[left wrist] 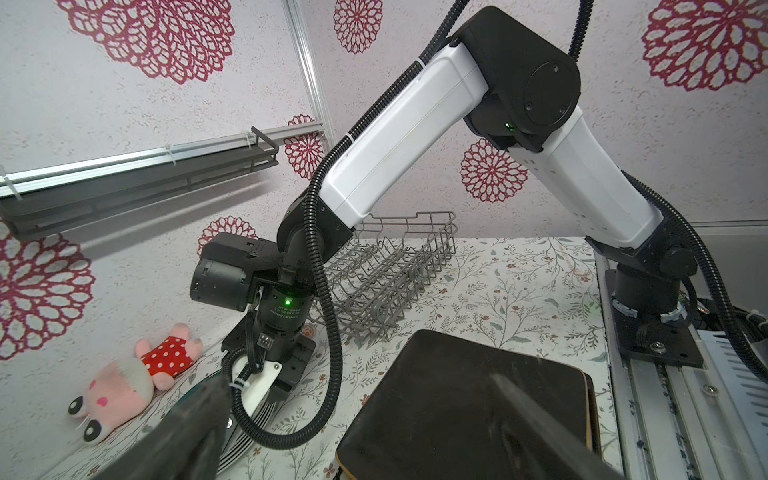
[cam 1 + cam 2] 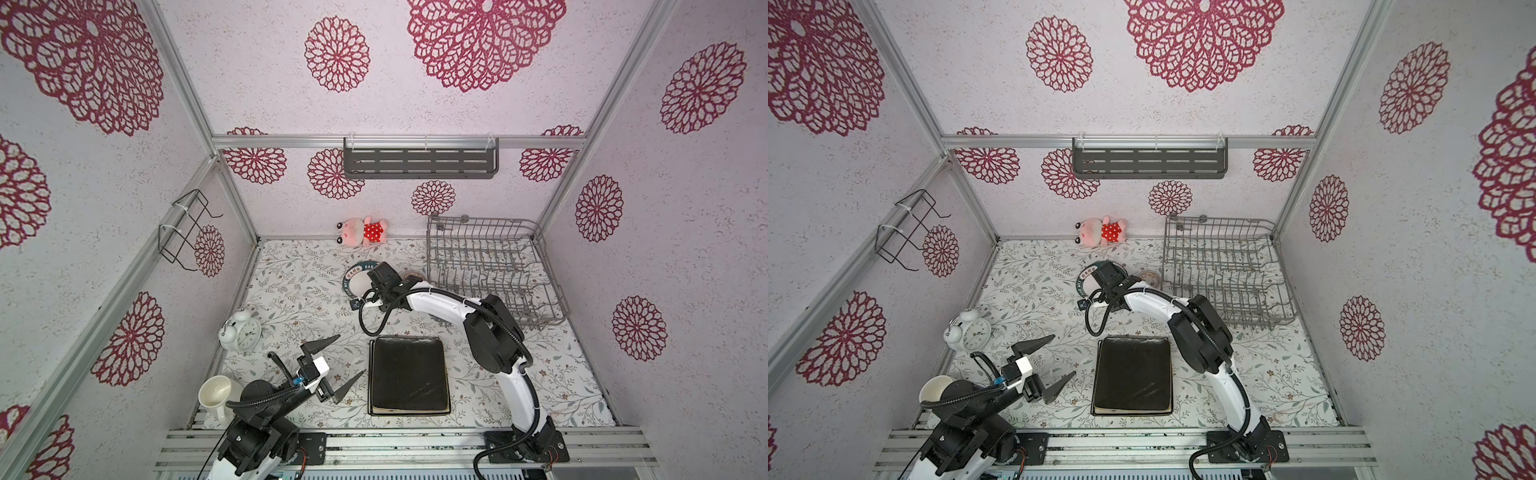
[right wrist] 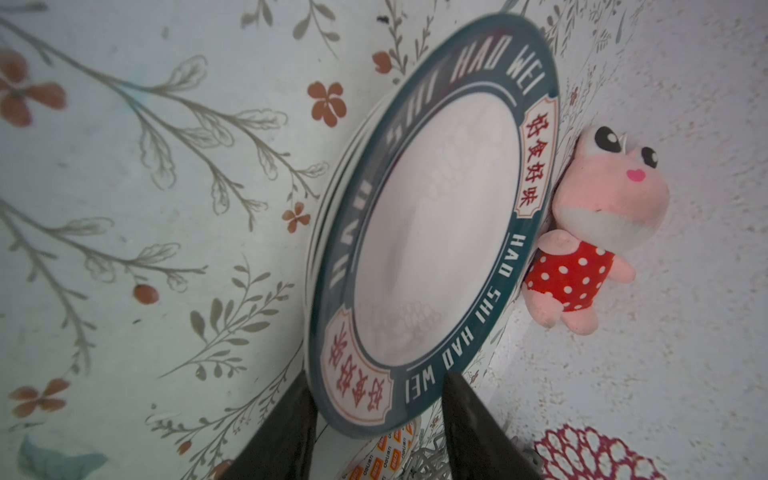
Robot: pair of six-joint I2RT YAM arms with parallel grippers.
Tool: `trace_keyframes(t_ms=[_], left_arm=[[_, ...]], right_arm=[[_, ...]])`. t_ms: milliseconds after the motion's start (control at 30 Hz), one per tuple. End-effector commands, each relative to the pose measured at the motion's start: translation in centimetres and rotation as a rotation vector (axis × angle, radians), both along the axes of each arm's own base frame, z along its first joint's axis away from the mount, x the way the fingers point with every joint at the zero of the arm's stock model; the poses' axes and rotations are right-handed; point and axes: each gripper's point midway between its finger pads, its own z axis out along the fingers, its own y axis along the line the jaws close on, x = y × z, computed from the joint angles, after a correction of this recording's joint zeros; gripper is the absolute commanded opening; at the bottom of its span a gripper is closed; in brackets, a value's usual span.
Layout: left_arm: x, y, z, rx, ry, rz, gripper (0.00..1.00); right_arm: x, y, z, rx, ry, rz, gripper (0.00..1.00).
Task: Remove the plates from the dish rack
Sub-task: 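Lower the plate onto the plate stack and open the right gripper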
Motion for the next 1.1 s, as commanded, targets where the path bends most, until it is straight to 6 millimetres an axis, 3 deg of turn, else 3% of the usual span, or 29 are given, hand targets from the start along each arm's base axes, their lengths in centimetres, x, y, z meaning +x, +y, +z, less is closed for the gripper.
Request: trace_keyframes(t_ms=[0, 1067], left_arm=[[0.2, 0.1, -0.5, 0.009, 0.0, 0.008, 0.97], [0.4, 0.1, -0.6, 0.013, 0.006, 0.017, 0.97]], right_arm=[[0.7, 0.4, 1.1, 0.044, 0.0, -0.021, 0.51], [2.0, 0.6, 1.6, 0.119, 0.014, -0.058, 0.53]])
